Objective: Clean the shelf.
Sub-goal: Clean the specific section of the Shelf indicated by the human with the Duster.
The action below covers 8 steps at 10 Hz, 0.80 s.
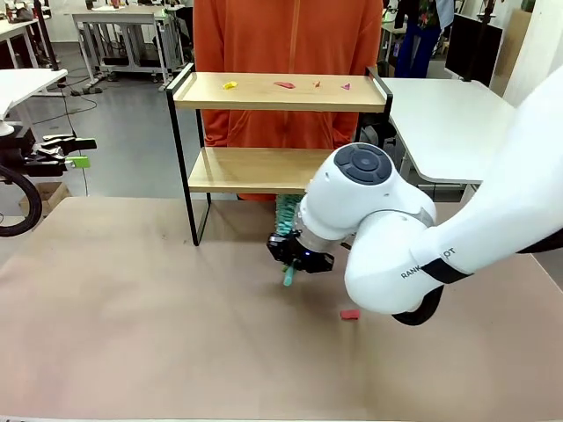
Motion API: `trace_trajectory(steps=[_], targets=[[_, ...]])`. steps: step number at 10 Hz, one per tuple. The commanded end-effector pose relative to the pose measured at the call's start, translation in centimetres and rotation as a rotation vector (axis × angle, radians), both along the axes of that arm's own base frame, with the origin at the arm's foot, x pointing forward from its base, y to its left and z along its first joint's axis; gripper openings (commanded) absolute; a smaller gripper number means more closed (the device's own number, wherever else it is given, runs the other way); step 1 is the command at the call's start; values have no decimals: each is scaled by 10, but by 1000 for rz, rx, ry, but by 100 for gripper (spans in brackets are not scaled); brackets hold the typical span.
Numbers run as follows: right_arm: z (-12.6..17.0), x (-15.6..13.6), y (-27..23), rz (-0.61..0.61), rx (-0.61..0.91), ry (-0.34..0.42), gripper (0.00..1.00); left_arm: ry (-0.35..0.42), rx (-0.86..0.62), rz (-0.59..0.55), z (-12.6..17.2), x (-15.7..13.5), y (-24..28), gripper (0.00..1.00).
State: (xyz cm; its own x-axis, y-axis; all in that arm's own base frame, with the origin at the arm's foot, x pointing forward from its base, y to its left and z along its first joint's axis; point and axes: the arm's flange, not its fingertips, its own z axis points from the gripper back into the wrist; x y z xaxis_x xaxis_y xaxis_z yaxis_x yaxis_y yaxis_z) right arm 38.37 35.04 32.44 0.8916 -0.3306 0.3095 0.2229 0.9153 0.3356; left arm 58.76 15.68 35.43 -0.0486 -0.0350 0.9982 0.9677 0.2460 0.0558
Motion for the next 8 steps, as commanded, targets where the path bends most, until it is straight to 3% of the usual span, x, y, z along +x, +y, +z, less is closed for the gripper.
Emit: trace_trajectory(steps=[1,5,8], targets=[[29,-9,-47,-17,-41,46,13,-11,2,8,3,-2,-1,100],[45,-14,-105,-107,-67,89,13,-11,2,8,3,-2,-1,100],[57,-25,-130,-174,-110,76,13,-11,2,8,3,-2,-1,100]])
